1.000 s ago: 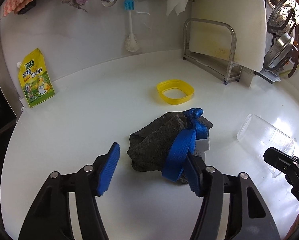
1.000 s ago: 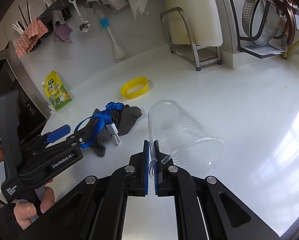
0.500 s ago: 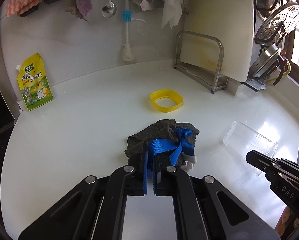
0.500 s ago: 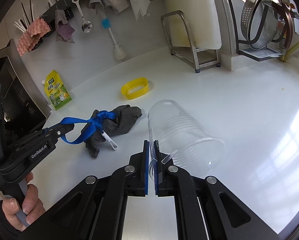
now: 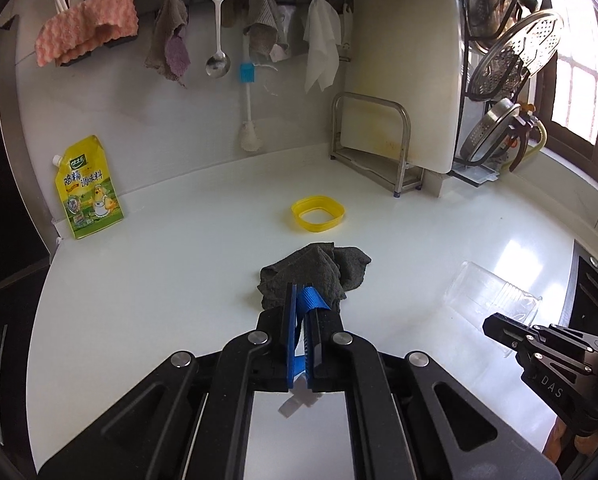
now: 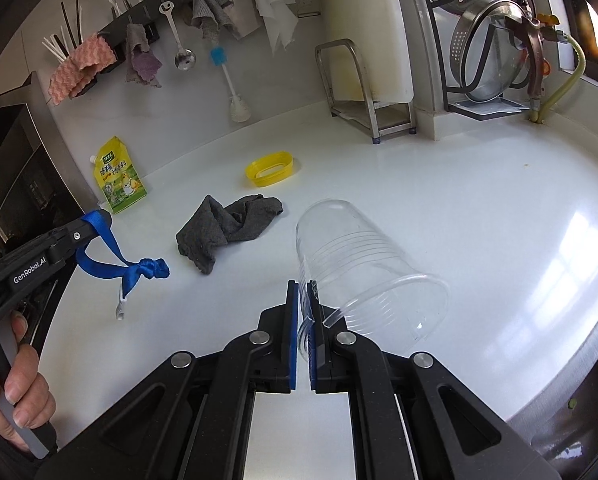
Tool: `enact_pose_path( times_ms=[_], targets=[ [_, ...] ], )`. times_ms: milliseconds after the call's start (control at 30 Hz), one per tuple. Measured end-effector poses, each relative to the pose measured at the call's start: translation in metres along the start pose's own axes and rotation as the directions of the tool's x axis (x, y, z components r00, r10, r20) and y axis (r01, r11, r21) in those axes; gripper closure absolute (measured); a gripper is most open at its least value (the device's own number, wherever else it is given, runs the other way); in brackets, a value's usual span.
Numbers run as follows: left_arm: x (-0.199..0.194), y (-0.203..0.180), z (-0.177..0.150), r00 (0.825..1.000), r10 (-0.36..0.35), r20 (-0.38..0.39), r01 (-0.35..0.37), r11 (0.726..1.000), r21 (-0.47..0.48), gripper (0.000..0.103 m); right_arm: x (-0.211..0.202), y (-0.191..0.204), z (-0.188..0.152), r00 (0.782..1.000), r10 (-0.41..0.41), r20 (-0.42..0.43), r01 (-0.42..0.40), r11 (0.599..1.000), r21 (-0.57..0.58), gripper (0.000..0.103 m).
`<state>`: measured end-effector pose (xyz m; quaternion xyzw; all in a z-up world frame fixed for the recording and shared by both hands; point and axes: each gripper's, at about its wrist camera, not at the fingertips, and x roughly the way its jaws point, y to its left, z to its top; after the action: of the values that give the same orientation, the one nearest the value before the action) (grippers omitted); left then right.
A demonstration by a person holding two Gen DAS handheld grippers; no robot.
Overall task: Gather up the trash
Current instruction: 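Grasp the clear plastic cup rim with the right tool while the left tool grasps the blue strap, then carry the clear cup and blue-strapped mask over the grey bin with both tools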
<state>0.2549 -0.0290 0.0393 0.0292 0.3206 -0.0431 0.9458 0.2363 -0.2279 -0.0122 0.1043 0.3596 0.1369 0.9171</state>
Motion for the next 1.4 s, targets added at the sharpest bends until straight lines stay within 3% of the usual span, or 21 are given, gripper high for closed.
enact_pose_path(
  times_ms=[600,1400],
  targets=[
    [-0.098,-0.01,-0.076,1.0,-0.022,0.015,0.021,0.999,0.042,0.099,-0.114,0.024,-0.104,0.995,-0.076,0.058,0.07,0.993,0.094,0.099],
    [-0.152,-0.028,-0.168,0.998,-0.031,-0.056,0.035,0.997,0.064,0.099,-0.183,0.073,-0.193,0.985,-0.16,0.071,0.157,0.987,0.042,0.099]
  ],
)
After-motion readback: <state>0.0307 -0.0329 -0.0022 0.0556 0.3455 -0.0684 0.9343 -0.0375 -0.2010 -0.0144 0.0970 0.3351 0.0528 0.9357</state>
